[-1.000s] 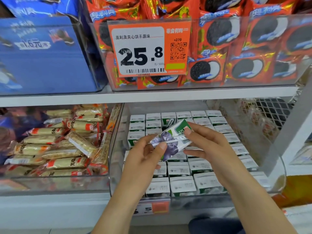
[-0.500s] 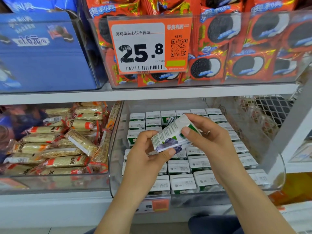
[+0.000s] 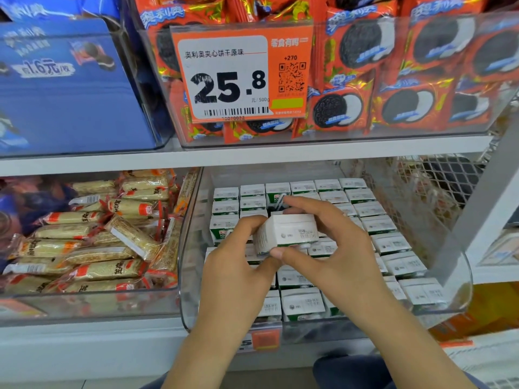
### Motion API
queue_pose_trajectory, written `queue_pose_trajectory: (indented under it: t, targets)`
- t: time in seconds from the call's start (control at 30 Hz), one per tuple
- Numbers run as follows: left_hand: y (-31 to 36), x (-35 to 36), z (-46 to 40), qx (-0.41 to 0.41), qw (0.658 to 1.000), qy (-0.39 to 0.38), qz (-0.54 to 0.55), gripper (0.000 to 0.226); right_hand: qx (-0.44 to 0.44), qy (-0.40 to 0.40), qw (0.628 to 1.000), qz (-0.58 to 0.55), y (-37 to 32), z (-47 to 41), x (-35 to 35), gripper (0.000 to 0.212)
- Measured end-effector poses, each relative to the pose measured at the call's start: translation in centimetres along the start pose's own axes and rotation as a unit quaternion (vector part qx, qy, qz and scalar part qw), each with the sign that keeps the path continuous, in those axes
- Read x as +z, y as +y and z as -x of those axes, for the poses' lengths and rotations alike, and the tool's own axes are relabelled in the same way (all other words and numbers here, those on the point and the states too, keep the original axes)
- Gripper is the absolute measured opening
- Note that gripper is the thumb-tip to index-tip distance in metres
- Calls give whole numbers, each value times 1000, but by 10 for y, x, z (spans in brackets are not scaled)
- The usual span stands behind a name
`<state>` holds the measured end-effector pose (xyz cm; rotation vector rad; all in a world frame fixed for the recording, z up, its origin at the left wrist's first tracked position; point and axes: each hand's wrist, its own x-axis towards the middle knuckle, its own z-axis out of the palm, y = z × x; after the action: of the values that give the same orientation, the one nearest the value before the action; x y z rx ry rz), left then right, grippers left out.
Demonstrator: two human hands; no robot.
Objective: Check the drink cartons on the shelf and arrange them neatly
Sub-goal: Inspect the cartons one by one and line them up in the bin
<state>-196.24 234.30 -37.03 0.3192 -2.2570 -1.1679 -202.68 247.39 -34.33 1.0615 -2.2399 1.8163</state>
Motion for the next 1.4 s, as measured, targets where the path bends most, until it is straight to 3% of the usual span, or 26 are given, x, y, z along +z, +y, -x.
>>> queue_pose_trajectory:
  t: [0.1,0.2,0.4,0.6,0.8,1.03,1.13,1.23,1.4]
  targets:
    - [1,0,1,1,1000,7,15,41,-15,0,1000,-4,-2,1,0,58]
    - [9,-1,1,-24,994,6,106,35,-11,5,999,-52,-3,1,-2,57]
    - [15,-3,-2,-61,962,-43,261,44,18,-3,998,-54,-2,-3,-5,48]
    - [16,-6,-2,-79,946,-106,295,32,43,5,997,-64,-3,-5,-10,42]
    - [20,-7,-1,-98,935,-112,323,28,115,5,977,-179,2,-10,-13,29]
    - [18,-10,-4,-137,937,-94,308,33,147,-14,961,-233,8,-11,-15,31]
    - [19,-11,-4,-143,935,-96,311,23,145,-20,968,-204,9,-11,-14,39]
    - [21,-10,-3,-153,935,-105,303,27,146,-31,976,-157,6,-9,-9,46]
    - [22,-11,-3,-169,932,-71,311,36,121,-60,975,-177,2,-7,-7,33]
